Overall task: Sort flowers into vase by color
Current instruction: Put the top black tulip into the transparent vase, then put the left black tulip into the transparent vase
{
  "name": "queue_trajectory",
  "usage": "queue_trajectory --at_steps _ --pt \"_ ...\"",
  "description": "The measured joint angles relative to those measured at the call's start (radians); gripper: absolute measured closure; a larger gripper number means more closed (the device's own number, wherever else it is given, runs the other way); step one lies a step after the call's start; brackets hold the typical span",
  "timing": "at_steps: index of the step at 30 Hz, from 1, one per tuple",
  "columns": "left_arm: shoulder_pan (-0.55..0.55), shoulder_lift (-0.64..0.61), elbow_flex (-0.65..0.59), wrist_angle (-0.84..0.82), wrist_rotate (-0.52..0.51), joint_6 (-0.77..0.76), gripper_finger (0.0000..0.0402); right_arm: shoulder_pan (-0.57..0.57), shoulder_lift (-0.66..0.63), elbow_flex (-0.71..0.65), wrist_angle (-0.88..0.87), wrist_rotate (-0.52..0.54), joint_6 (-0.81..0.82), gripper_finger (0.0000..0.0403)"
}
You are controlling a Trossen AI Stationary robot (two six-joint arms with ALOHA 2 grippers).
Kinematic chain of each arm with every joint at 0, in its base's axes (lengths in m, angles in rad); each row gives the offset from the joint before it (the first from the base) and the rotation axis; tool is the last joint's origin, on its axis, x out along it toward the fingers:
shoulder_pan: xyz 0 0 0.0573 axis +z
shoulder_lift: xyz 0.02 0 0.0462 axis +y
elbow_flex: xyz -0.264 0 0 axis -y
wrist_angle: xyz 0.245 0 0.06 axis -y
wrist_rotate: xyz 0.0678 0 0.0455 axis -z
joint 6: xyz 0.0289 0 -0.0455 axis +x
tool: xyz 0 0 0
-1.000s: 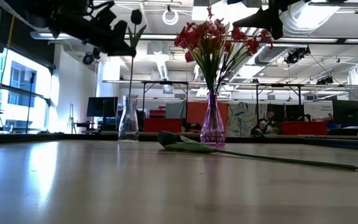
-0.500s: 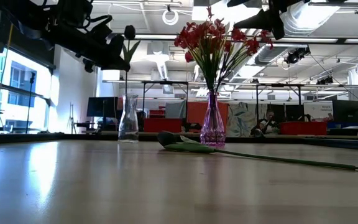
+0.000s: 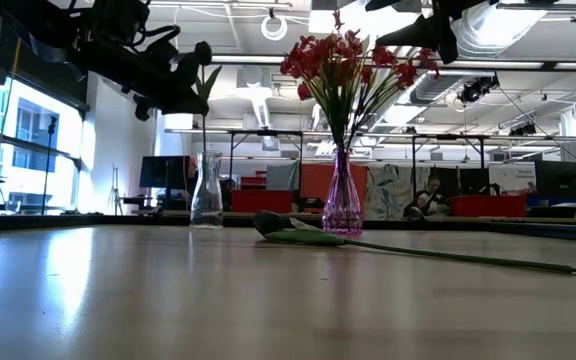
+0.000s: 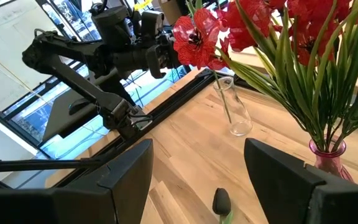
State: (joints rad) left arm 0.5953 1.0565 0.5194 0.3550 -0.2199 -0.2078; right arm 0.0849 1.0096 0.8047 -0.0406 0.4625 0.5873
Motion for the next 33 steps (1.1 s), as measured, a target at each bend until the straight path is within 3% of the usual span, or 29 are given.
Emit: queue_trajectory --at_steps 6,14,20,27,33 --pt "0.000 0.000 0.001 -0.029 0.000 0.000 0.0350 0.000 0.000 0.000 0.000 0.000 0.000 0.0156" --pt "0.000 -0.004 0.001 -0.087 0.001 -0.028 0.0256 0.000 0.000 0.000 0.000 -0.001 0.000 0.0156" --pt "0.000 -0.083 0.001 -0.190 0.049 -0.028 0.0202 0.000 0.000 0.000 0.000 -0.002 0.000 0.0156" --pt "-0.003 -0.230 0.002 -0.356 0.063 -0.055 0.0183 0.000 0.000 0.000 0.000 -0.002 0.001 0.0156" --pt "-0.065 -0.293 0.002 -0.422 0.162 -0.077 0.0183 0.000 0.000 0.000 0.000 -0.027 0.023 0.0156"
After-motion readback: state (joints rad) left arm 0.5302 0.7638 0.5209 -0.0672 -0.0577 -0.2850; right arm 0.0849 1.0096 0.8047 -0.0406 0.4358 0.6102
